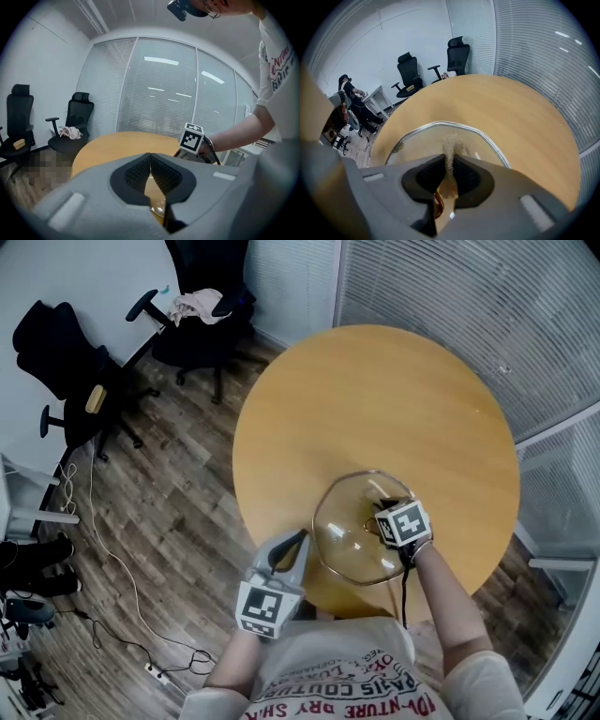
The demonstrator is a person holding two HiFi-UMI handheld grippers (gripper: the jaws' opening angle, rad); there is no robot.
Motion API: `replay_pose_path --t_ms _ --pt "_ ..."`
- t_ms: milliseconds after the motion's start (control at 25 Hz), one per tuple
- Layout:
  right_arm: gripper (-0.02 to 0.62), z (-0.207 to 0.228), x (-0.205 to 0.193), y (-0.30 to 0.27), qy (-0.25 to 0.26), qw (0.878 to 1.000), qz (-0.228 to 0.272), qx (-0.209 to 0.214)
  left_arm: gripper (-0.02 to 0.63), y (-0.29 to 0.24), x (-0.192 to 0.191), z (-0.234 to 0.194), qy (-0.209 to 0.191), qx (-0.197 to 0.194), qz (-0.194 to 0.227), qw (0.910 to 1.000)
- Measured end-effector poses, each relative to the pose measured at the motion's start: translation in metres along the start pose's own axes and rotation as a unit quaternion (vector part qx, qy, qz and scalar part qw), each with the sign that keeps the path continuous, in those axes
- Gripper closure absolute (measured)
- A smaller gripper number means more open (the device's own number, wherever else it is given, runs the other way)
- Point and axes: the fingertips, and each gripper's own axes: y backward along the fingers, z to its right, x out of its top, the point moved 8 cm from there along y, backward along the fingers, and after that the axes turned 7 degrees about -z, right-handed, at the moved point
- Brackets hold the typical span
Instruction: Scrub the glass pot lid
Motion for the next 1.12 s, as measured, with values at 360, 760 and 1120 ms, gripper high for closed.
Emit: replay_pose_path --t_ms 360,760,1120 --pt "0.541 -0.024 0.025 -0.009 0.080 0.995 -0.053 0.016 0.597 0.014 -0.007 -0.010 0.003 0.010 -0.001 0.9999" --pt "0.541 -0.058 0.037 -0.016 0.155 0.984 -0.089 0.009 0.597 0.029 -0.013 -0.024 0.010 0.023 -0.003 0.9997" --pt "0.541 -0.092 0.045 -0.015 0.259 0.961 -0.100 -0.009 0.597 0.038 -0.011 -0.031 0.016 0.028 0.000 0.9995"
